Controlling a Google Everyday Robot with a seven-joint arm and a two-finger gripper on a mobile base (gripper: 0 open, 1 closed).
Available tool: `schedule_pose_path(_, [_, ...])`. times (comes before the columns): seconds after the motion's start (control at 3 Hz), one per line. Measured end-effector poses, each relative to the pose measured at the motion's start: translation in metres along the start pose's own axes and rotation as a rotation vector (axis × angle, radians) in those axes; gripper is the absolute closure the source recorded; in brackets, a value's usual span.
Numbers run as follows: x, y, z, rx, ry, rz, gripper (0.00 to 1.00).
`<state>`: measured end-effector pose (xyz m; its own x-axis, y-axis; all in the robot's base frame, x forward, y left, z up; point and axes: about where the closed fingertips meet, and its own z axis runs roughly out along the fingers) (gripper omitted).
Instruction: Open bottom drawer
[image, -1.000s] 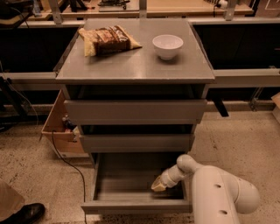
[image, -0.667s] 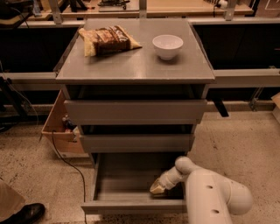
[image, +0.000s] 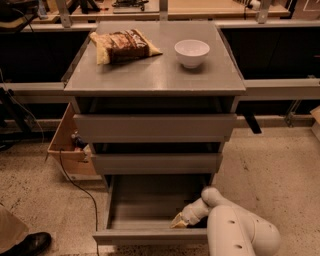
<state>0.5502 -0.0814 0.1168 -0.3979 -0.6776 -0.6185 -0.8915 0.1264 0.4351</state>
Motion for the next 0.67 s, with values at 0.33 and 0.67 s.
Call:
schedule_pose_path(0.33, [0.0035,0.0207,0.0139,-0.056,-0.056,0.024,1.00])
schedule_pose_path(0.67, [0.0042,0.0304,0.0208,-0.086,-0.079,0.032,1.00])
